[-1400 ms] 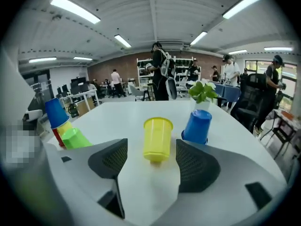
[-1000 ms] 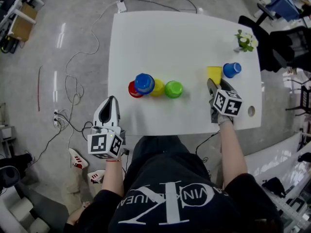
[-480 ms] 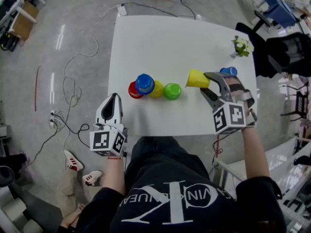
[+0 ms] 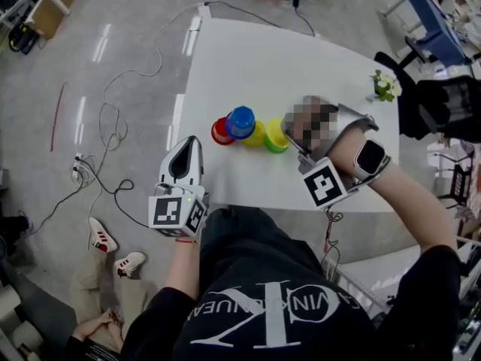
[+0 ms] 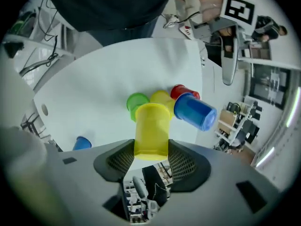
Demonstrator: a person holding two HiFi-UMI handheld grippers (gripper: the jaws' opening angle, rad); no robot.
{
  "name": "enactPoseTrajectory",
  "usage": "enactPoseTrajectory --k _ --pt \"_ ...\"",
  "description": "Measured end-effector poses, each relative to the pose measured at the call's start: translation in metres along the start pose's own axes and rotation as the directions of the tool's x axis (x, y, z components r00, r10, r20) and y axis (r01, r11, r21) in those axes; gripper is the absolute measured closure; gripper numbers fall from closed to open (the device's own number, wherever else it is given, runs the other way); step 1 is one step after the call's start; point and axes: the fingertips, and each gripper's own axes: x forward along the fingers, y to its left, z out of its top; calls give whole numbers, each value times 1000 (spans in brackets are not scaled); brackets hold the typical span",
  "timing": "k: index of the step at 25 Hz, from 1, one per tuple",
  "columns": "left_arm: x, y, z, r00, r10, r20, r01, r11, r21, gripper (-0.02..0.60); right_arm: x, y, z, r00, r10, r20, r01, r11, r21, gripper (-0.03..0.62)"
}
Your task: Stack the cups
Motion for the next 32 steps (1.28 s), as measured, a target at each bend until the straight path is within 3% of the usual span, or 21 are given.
enactPoseTrajectory --k 3,8,14,21,24,28,30,32 --pt "-12 10 -4 1000 31 1 -31 999 -22 577 3 -11 5 999 6 -32 -10 992 -128 359" --pt "-23 20 -8 998 64 6 -64 997 -41 577 5 -23 11 999 12 -37 -20 975 -223 358" --pt "-25 28 -11 997 72 10 -72 996 -60 577 5 -30 19 999 23 -36 -32 960 -279 347" --pt "-22 26 -8 998 58 9 -57 996 -61 577 -8 -39 14 1000 9 -20 -14 967 -255 321" --pt "-18 25 -7 999 47 9 -47 997 -59 577 -22 -44 5 1000 -14 -2 14 987 -162 309" --pt "-11 22 -4 1000 27 8 -26 999 -46 577 -39 -45 -16 997 -65 39 60 992 109 309" --pt "-8 19 -2 1000 18 8 -18 999 -39 577 -41 -37 -24 994 -93 65 70 953 295 309" --pt "-7 17 1 1000 13 3 -13 999 -30 577 -42 -19 -38 992 -109 63 67 880 470 310"
